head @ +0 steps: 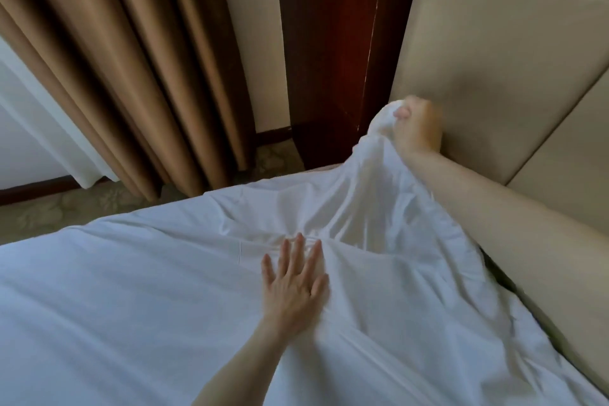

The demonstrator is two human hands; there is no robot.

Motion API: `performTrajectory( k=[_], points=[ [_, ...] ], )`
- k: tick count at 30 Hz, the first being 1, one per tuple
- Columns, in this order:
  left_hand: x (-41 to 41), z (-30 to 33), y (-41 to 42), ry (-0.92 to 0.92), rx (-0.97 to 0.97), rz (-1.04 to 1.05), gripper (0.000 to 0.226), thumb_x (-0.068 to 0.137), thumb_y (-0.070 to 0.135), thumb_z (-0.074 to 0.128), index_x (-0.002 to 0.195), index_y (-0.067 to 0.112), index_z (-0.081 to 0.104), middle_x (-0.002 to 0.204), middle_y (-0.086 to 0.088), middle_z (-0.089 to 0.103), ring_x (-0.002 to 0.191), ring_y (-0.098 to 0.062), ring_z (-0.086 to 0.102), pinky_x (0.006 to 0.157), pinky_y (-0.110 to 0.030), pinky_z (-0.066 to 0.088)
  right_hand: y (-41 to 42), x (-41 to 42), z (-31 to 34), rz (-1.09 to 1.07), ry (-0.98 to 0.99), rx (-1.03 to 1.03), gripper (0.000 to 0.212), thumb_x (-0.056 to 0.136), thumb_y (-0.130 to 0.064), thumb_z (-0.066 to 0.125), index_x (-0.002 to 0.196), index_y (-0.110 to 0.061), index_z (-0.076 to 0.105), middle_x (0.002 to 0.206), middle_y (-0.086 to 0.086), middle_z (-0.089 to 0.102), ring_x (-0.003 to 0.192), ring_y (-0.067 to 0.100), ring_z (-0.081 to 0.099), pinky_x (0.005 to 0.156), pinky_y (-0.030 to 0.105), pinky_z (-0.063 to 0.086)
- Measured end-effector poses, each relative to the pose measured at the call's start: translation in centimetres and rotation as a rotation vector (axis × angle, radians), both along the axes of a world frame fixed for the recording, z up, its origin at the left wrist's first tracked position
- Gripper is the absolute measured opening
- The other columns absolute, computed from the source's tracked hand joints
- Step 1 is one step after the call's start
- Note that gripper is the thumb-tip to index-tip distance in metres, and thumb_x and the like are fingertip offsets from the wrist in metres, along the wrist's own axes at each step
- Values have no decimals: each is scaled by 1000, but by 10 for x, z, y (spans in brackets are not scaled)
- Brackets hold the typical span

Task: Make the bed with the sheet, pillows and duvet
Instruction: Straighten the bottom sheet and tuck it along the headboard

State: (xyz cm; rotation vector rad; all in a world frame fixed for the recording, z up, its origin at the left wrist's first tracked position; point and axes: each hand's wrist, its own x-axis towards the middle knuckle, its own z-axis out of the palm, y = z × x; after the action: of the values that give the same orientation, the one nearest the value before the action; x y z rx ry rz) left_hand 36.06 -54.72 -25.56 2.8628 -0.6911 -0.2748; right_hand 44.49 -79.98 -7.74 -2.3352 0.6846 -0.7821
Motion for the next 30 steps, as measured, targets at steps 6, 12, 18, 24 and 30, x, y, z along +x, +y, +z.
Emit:
performTrajectory(
  k=[6,12,18,24,30],
  points=[
    [14,11,-16,40,111,-141,58,91,57,-3,145,46,-20,158,8,-24,144,-21,-24,113,-54,-12,-10,14,41,179,57,-80,31,85,5,47,65,-15,36,77,7,51,78,25,49,62,35,41],
    [19,3,-20,131,170,-152,54,100,51,8,146,44,-19,154,8,-31,141,-23,-32,110,-55,-19,-2,-9,-43,225,534,18,67,83,-38,69,132,-8,34,136,16,39,121,33,45,95,42,43],
    [16,-7,-21,72,138,-144,69,77,59,-18,144,46,-21,153,10,-34,139,-22,-34,109,-56,-19,7,-15,-88,238,943,122,69,92,-28,57,150,-11,23,146,14,37,126,31,47,94,36,45],
    [12,-6,-20,-118,68,-102,64,90,53,9,152,37,-2,161,-1,-1,147,-29,0,113,-56,6,16,5,-57,76,418,54,24,98,-24,45,96,-6,60,99,14,58,96,35,59,67,31,42],
    [47,33,-37,-290,-47,-25,57,98,45,22,152,37,7,162,0,3,148,-26,8,116,-55,10,3,34,57,-80,-52,-110,27,98,-14,39,113,-6,59,117,17,61,112,33,51,84,36,39]
  ],
)
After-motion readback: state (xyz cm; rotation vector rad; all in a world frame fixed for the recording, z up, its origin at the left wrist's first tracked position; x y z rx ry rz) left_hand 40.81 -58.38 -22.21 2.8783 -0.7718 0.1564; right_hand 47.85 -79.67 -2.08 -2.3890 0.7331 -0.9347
